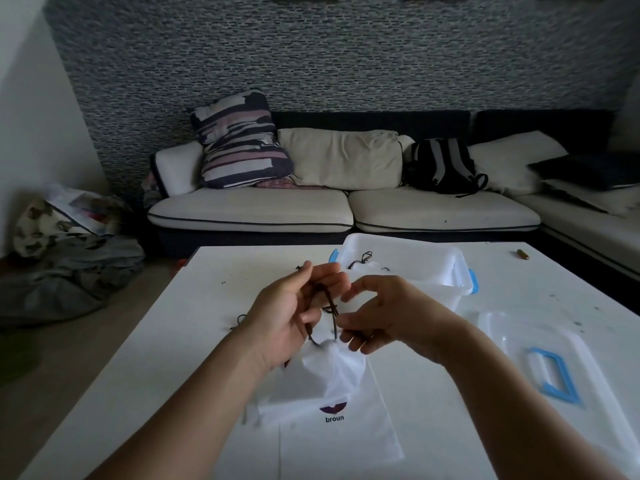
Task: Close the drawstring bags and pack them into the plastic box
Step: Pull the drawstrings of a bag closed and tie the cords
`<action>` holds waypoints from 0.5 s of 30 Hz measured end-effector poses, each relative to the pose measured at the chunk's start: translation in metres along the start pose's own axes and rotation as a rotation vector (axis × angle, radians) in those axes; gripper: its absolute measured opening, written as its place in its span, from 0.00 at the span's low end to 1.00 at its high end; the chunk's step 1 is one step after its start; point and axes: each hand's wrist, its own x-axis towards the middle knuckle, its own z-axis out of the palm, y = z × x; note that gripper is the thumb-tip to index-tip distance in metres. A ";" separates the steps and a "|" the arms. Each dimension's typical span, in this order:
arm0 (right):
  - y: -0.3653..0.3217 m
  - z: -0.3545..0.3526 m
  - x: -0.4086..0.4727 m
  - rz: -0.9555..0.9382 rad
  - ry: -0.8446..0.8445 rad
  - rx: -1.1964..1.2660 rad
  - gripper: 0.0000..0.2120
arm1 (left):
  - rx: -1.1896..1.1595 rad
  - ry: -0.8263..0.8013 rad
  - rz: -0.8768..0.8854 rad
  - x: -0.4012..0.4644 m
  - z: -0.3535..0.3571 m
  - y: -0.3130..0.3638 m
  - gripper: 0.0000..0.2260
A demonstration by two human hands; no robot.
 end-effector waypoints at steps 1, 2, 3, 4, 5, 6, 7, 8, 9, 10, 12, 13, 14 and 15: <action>0.002 0.003 0.001 0.010 -0.033 0.002 0.18 | -0.038 -0.054 -0.039 -0.003 0.001 0.002 0.17; 0.003 0.006 0.003 0.008 -0.076 -0.007 0.17 | -0.036 -0.105 -0.070 -0.006 0.001 0.004 0.17; 0.006 0.008 0.004 -0.001 -0.115 -0.020 0.14 | -0.005 -0.151 -0.084 -0.008 0.002 0.006 0.18; 0.007 0.010 0.005 -0.008 -0.138 -0.037 0.12 | 0.049 -0.181 -0.078 -0.009 0.002 0.008 0.18; 0.009 0.011 0.007 -0.012 -0.136 -0.065 0.11 | 0.135 -0.192 -0.038 -0.008 0.000 0.008 0.19; 0.009 0.011 0.008 -0.015 -0.103 -0.110 0.12 | 0.272 -0.178 0.059 -0.006 -0.004 0.008 0.19; 0.009 0.011 0.010 -0.029 -0.049 -0.179 0.12 | 0.456 -0.138 0.211 -0.004 -0.009 0.005 0.19; 0.008 0.010 0.011 -0.051 0.015 -0.257 0.13 | 0.663 -0.078 0.399 -0.001 -0.014 0.003 0.19; 0.008 0.009 0.011 -0.074 0.063 -0.317 0.15 | 0.845 -0.010 0.585 0.001 -0.019 -0.001 0.18; 0.009 0.008 0.012 -0.093 0.085 -0.327 0.17 | 0.953 0.028 0.724 0.002 -0.022 -0.005 0.17; 0.009 0.008 0.013 -0.095 0.042 -0.168 0.22 | 0.936 0.032 0.851 0.001 -0.020 -0.013 0.17; 0.009 0.011 0.014 -0.073 -0.004 -0.039 0.27 | 0.811 0.010 0.831 -0.001 -0.014 -0.015 0.17; 0.008 0.014 0.014 -0.037 -0.053 0.090 0.31 | 0.625 -0.016 0.763 -0.003 -0.006 -0.017 0.18; 0.006 0.017 0.015 0.001 -0.108 0.207 0.33 | 0.449 -0.024 0.681 -0.005 0.002 -0.017 0.19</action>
